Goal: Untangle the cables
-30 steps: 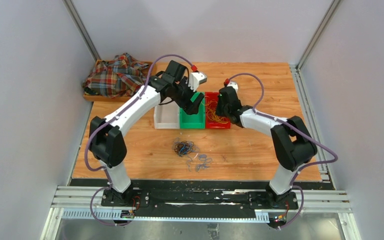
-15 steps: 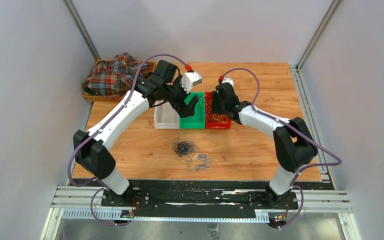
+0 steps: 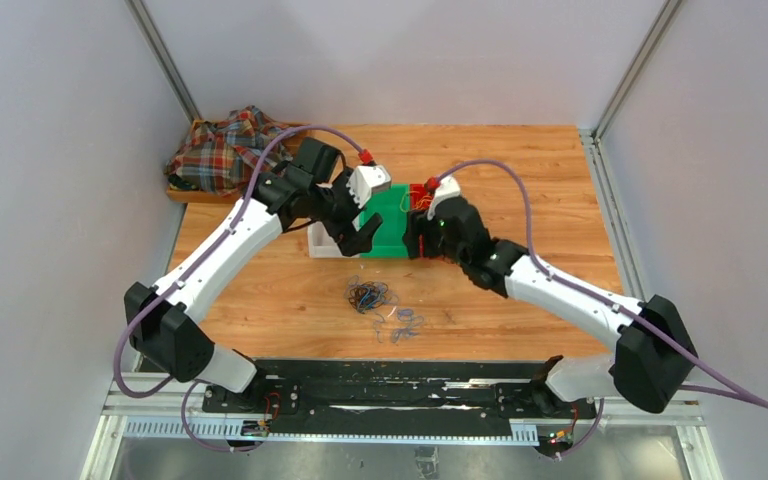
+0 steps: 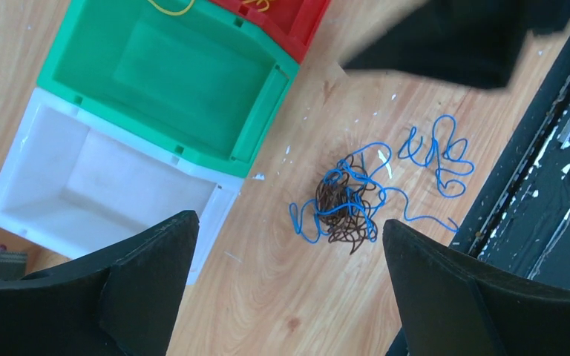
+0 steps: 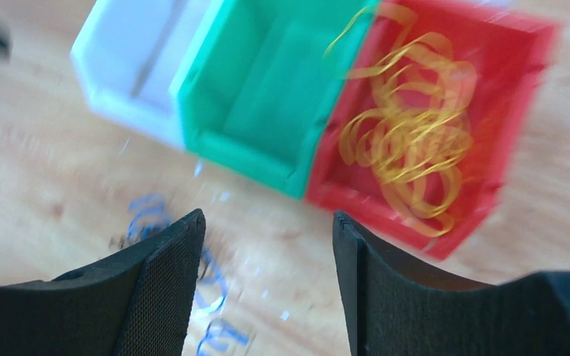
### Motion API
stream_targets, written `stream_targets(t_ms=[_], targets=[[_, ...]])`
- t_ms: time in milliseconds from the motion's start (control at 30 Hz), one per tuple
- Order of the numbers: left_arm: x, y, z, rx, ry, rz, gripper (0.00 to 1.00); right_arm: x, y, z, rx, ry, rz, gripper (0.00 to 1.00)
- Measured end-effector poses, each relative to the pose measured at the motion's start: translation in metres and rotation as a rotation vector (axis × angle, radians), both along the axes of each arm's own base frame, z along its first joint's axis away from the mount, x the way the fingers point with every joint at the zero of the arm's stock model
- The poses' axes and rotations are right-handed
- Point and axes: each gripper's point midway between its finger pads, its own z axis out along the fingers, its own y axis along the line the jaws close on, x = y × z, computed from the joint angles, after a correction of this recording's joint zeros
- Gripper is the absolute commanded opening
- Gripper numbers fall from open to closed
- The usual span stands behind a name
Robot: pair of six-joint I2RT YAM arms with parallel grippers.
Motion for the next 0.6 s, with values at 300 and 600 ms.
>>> stream_targets(t_ms=[300,600], targets=[[-0.009,0.02,-0.012,0.032,0.009,0.01,1.0,-0.102,0.041,-0.083,-0.119,0.136,0.282,0.6],[-0.014,0.024,-0.009,0.034,-0.011,-0.001,0.98,-0.132,0.037,-0.141,-0.191,0.263,0.335,0.39]])
